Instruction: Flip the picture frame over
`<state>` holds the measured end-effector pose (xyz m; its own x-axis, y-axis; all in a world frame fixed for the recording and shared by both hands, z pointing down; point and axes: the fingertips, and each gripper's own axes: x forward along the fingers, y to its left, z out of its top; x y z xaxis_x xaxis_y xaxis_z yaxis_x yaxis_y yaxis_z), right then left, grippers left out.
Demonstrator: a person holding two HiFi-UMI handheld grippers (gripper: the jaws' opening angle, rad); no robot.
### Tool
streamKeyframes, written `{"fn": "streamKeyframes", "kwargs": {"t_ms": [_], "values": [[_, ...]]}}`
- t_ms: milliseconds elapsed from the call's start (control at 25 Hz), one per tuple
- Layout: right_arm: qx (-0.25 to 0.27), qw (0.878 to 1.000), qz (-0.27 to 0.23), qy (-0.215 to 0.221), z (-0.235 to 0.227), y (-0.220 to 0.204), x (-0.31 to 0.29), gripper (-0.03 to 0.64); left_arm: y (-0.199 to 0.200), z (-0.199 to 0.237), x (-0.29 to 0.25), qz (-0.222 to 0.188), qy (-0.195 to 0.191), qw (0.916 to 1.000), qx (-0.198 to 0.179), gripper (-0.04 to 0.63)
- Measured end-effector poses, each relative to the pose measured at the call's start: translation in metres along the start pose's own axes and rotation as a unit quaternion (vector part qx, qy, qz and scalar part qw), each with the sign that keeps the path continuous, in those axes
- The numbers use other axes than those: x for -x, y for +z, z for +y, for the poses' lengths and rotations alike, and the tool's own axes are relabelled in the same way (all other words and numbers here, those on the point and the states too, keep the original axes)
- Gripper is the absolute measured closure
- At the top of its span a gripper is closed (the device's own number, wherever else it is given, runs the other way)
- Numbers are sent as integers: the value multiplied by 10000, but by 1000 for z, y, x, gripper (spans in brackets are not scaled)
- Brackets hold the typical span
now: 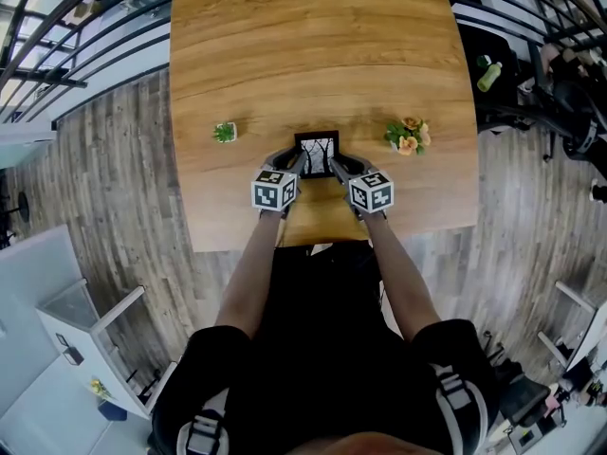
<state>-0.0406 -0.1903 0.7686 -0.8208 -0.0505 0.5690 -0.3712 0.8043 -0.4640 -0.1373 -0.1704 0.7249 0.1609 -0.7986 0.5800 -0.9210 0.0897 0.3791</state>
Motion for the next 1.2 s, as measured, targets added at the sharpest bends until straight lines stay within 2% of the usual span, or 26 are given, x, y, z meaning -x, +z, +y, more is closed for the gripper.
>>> {"fn": "streamKeyframes", "kwargs": {"t_ms": [280, 600, 1040, 1200], "values": [[129, 9996, 15, -241, -7, 0, -8, 515, -3, 10, -11, 8, 178, 9998, -33, 489], [432, 9963, 75, -743, -12, 0, -16, 509, -11, 21, -25, 173, 415, 9989, -134, 486], [862, 9906, 261, -1034, -14, 1, -21, 511, -20, 30, -38, 410, 783, 9946, -542, 485], [887, 9906, 262, -1004, -13, -1, -21, 509, -20, 31, -39, 396, 765, 9953, -441, 485]]}}
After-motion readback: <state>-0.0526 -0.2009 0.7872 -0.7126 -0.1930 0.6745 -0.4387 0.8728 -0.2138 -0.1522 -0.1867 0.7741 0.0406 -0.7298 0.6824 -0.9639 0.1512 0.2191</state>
